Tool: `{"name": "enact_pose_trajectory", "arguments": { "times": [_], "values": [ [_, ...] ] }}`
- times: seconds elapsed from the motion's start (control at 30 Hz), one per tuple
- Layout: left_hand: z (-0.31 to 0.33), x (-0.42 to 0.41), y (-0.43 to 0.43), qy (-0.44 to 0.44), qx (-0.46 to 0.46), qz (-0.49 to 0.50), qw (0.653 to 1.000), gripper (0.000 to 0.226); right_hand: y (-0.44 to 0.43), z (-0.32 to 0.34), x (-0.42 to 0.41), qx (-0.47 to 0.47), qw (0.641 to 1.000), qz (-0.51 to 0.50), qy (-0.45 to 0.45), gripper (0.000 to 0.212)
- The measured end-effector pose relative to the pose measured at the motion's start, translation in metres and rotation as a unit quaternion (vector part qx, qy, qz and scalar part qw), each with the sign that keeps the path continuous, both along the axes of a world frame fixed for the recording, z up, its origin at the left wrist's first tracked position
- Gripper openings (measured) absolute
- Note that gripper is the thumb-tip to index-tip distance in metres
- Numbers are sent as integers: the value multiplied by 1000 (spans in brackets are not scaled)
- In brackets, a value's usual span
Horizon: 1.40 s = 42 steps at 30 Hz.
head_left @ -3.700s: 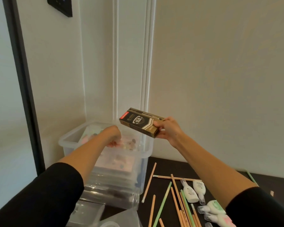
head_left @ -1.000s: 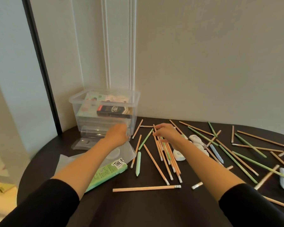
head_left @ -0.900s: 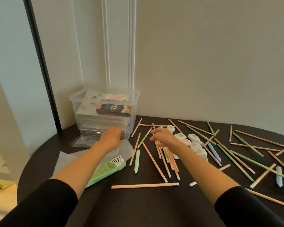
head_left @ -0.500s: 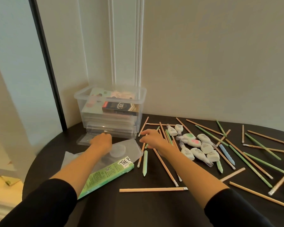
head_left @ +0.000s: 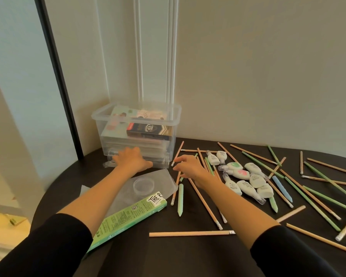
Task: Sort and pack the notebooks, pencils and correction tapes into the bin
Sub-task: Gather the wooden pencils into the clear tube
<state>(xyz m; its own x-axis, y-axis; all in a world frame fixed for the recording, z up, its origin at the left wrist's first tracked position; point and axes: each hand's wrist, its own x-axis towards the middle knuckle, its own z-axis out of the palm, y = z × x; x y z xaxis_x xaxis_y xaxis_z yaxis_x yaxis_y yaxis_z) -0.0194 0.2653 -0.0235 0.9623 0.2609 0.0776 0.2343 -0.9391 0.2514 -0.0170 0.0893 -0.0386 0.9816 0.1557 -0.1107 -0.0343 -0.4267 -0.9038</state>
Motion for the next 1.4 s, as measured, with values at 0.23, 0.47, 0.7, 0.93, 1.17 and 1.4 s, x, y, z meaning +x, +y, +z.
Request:
{"name": "enact_pose_trajectory", "arguments": {
  "times": [0.23,0.47,0.7,0.93,1.17,1.4],
  "values": [
    [29,-24,-61,-53,-134,-216,966,76,-46,13,-16,178,977,-93,74,26],
    [32,-45,-132,71,-229,-398,886,111,-120,9,-38,272,954,-62,105,40],
    [21,-46,-182,97,-195,-449,867,113,-164,3,-54,301,948,-64,75,35],
    [3,-41,-204,48,-155,-359,919,101,-179,-9,-52,340,922,-163,91,38],
    [-5,-47,-187,57,-85,-326,940,74,-171,-6,-54,307,937,-148,70,4],
    [-2,-51,-164,-111,-142,-371,911,67,-158,0,-50,327,933,-92,122,5]
  ]
}}
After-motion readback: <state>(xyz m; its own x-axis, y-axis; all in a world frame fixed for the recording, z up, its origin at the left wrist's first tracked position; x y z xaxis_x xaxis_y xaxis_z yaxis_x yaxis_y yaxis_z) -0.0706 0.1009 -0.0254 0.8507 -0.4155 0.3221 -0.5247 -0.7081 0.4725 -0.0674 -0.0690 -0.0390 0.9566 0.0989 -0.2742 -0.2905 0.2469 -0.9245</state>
